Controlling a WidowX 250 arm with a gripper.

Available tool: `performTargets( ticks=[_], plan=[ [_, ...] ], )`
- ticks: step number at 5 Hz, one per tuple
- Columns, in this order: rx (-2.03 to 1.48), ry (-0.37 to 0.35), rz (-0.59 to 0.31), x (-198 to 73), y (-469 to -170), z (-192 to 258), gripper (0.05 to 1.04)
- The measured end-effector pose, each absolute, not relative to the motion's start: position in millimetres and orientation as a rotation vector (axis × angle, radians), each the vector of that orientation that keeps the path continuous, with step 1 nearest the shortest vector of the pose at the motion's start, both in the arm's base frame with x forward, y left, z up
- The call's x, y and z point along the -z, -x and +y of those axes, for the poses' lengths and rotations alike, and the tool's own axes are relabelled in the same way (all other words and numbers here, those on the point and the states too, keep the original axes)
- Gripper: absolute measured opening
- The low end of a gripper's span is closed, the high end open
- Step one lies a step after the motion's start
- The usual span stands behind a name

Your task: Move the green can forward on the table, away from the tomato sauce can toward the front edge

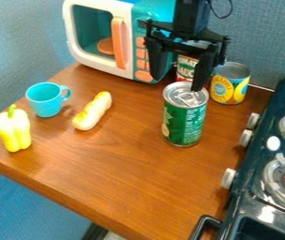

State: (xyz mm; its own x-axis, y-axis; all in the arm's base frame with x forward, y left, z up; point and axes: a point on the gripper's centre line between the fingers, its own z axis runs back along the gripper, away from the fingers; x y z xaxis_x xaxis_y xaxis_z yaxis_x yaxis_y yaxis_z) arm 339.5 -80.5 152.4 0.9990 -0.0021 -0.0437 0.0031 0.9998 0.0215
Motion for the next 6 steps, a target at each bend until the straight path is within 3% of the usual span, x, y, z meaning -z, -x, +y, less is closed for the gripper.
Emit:
performTargets(
  ticks=[1, 4, 6],
  plan=[
    [0.006, -0.033, 0.091, -137, -339, -81, 1.0],
    [0.045, -0.05, 0.036, -130, -410, -76, 1.0],
    [0.023, -0.005, -0.005, -127, -431, -71, 1.0]
  ],
)
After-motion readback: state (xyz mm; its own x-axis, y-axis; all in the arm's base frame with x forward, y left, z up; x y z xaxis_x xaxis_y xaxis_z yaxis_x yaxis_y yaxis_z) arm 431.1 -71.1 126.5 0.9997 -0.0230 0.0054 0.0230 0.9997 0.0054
